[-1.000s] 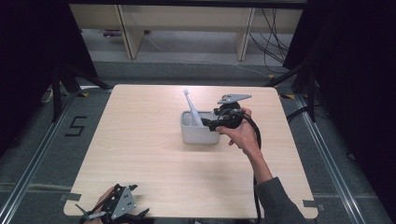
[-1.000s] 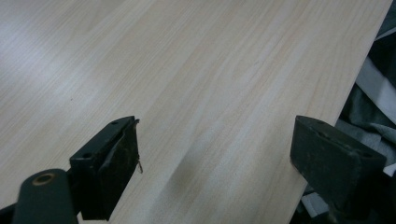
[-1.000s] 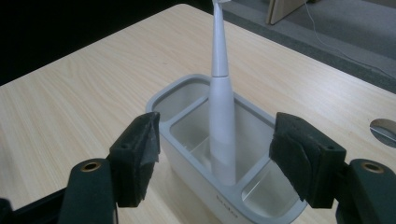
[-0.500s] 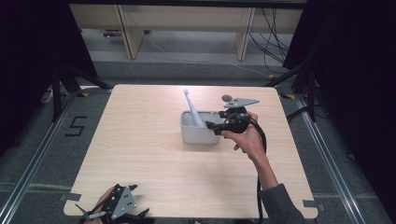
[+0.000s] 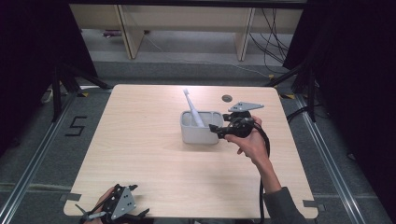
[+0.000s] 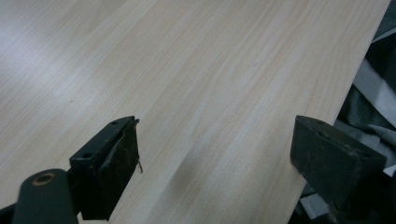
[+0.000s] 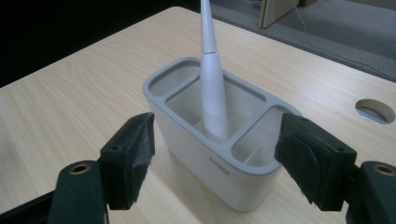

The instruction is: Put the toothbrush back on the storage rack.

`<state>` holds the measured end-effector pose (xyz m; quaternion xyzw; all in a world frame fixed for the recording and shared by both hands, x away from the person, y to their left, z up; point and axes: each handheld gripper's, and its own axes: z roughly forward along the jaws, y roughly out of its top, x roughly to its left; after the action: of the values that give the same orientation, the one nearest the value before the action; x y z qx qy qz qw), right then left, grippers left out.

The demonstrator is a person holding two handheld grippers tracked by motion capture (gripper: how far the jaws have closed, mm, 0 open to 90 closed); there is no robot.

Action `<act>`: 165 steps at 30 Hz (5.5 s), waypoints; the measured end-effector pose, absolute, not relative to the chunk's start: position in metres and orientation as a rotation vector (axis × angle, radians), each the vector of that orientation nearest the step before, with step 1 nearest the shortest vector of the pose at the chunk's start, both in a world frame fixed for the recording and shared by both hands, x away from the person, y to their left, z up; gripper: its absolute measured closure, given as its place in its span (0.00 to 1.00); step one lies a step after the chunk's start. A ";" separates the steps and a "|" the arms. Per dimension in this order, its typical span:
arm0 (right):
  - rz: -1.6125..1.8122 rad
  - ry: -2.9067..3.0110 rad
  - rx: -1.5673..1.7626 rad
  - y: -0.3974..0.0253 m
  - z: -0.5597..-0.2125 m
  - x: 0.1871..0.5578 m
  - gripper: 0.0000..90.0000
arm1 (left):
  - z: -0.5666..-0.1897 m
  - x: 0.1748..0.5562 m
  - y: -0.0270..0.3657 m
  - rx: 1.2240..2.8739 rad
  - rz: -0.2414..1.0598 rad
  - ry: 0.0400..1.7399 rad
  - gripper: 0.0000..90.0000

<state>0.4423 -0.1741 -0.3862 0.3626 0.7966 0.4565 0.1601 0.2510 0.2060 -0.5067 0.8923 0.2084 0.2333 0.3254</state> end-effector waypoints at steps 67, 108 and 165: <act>1.218 2.339 1.114 -0.210 -0.445 0.381 0.22 | -0.506 0.251 0.207 2.328 0.619 0.556 0.17; 1.224 2.361 1.126 -0.225 -0.481 0.338 0.18 | -0.505 0.251 0.208 2.307 0.635 0.560 0.17; 1.148 2.373 1.136 -0.241 -0.497 0.284 0.18 | -0.506 0.251 0.208 2.308 0.630 0.570 0.17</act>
<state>0.2838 -0.2406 -0.4972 0.3921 0.8191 0.3963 0.1351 0.2508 0.2078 -0.5060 0.8844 0.2184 0.2413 0.3346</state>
